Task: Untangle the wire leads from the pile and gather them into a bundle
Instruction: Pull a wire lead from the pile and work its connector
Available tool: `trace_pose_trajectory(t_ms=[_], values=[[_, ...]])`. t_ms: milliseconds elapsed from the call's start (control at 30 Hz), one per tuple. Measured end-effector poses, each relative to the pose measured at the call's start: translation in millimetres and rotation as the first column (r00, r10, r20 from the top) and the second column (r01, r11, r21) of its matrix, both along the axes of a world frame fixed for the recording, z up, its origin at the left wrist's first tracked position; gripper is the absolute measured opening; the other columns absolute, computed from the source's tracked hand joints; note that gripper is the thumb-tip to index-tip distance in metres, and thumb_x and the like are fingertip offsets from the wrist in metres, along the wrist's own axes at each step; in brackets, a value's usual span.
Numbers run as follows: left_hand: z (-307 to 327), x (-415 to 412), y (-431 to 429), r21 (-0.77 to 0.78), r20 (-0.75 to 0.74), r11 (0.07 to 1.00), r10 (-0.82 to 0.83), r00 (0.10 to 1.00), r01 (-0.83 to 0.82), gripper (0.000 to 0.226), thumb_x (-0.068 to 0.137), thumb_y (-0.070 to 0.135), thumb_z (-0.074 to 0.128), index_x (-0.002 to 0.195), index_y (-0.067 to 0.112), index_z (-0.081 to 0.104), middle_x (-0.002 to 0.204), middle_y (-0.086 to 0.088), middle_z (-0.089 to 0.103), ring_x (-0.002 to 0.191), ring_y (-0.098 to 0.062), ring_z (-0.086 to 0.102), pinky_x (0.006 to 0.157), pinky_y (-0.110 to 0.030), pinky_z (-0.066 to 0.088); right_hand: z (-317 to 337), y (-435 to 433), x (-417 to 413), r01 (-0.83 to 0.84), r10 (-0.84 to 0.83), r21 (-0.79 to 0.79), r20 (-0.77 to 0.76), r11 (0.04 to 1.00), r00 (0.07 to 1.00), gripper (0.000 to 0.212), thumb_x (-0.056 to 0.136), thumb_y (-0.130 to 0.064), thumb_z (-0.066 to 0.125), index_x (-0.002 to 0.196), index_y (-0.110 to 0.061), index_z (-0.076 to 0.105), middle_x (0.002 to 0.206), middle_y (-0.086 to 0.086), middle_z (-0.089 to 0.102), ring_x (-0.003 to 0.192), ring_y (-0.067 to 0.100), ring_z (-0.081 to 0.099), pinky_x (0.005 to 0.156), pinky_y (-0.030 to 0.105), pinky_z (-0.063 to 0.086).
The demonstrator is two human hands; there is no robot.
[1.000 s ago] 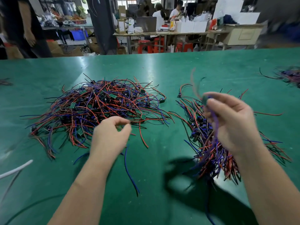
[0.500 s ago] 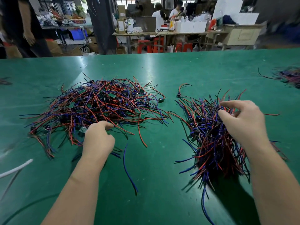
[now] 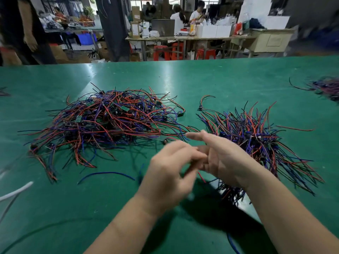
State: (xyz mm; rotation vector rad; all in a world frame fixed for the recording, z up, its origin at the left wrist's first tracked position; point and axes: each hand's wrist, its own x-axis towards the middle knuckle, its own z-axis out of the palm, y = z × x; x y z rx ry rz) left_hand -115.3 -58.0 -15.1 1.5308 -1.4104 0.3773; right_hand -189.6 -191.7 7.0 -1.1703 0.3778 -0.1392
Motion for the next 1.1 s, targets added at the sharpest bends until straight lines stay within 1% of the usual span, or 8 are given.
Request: trace_pose_trajectory(t_ms=[100, 233, 367, 433, 533, 667, 900, 1100], values=[[-7, -14, -5, 0.077, 0.054, 0.988, -0.142, 0.988, 0.137, 0.010, 0.079, 0.000, 0.069, 0.086, 0.006, 0.072, 0.085, -0.005, 0.066, 0.083, -0.022, 0.063, 0.079, -0.033, 0.052, -4, 5, 0, -0.047, 0.048, -0.018, 0.031, 0.999, 0.998, 0.034, 0.074, -0.020, 0.063, 0.105, -0.006, 0.067, 0.091, 0.023, 0.064, 0.080, 0.026, 0.059, 0.063, 0.027, 0.051], [-8, -24, -8, 0.040, -0.011, 0.980, -0.193, 0.981, 0.193, 0.006, 0.081, 0.009, 0.071, 0.087, 0.007, 0.072, 0.088, -0.004, 0.065, 0.083, -0.016, 0.062, 0.078, -0.028, 0.052, -2, -1, -5, 0.072, -0.068, -0.021, 0.152, 0.997, 0.986, 0.025, 0.064, -0.001, 0.068, 0.087, -0.008, 0.075, 0.086, 0.017, 0.071, 0.068, 0.018, 0.069, 0.061, 0.022, 0.056], [-4, -18, -8, -0.052, -0.250, 0.997, 0.043, 0.967, -0.058, 0.026, 0.090, 0.031, 0.057, 0.073, 0.015, 0.068, 0.076, 0.004, 0.062, 0.070, -0.013, 0.058, 0.065, -0.034, 0.049, 3, -10, -6, 0.181, -0.197, 0.087, 0.250, 0.980, 0.948, 0.025, 0.061, 0.001, 0.064, 0.077, -0.013, 0.077, 0.082, 0.011, 0.072, 0.062, 0.014, 0.069, 0.055, 0.017, 0.053], [-2, -11, -8, 0.012, -0.492, 0.985, 0.157, 0.856, -0.174, 0.031, 0.091, 0.040, 0.052, 0.074, 0.019, 0.067, 0.072, 0.002, 0.064, 0.067, -0.017, 0.059, 0.065, -0.035, 0.050, 4, -8, -6, 0.166, -0.190, 0.111, 0.257, 0.980, 0.947, 0.025, 0.060, 0.000, 0.064, 0.076, -0.014, 0.077, 0.082, 0.011, 0.073, 0.062, 0.014, 0.069, 0.053, 0.016, 0.053], [1, -2, -8, 0.079, -0.743, 0.995, 0.101, 0.661, -0.064, 0.030, 0.088, 0.052, 0.053, 0.086, 0.027, 0.069, 0.079, 0.010, 0.070, 0.073, -0.012, 0.063, 0.064, -0.024, 0.049, 4, 0, -5, 0.086, -0.110, 0.110, 0.242, 0.990, 0.964, 0.024, 0.064, -0.001, 0.063, 0.077, -0.016, 0.077, 0.083, 0.011, 0.074, 0.064, 0.013, 0.070, 0.052, 0.016, 0.053], [4, -1, -11, -0.057, -0.813, 0.996, -0.088, 0.575, 0.071, 0.023, 0.083, 0.039, 0.053, 0.086, 0.024, 0.069, 0.076, 0.012, 0.072, 0.072, 0.000, 0.064, 0.069, -0.014, 0.049, -1, 9, -2, 0.046, -0.057, 0.059, 0.202, 0.997, 0.978, 0.017, 0.066, -0.004, 0.065, 0.073, -0.016, 0.074, 0.075, 0.008, 0.073, 0.065, 0.015, 0.072, 0.047, 0.016, 0.052], [3, 3, -12, -0.144, -0.936, 0.989, -0.129, 0.327, -0.024, 0.020, 0.070, 0.036, 0.070, 0.071, 0.016, 0.072, 0.077, -0.005, 0.073, 0.072, -0.016, 0.066, 0.079, -0.035, 0.053, -8, 9, -1, 0.124, -0.101, -0.236, 0.107, 0.964, 0.989, 0.008, 0.078, -0.006, 0.067, 0.074, -0.009, 0.072, 0.072, 0.010, 0.071, 0.062, 0.017, 0.067, 0.054, 0.020, 0.053], [8, 6, -5, 0.064, -0.933, 0.975, -0.017, 0.359, 0.212, 0.022, 0.084, 0.016, 0.065, 0.063, 0.011, 0.069, 0.060, -0.003, 0.067, 0.049, -0.008, 0.055, 0.052, -0.018, 0.046, -8, 6, 1, 0.082, -0.070, -0.136, 0.090, 0.987, 0.994, 0.026, 0.069, -0.028, 0.069, 0.082, -0.006, 0.071, 0.063, 0.002, 0.060, 0.051, 0.008, 0.049, 0.049, 0.016, 0.039]])
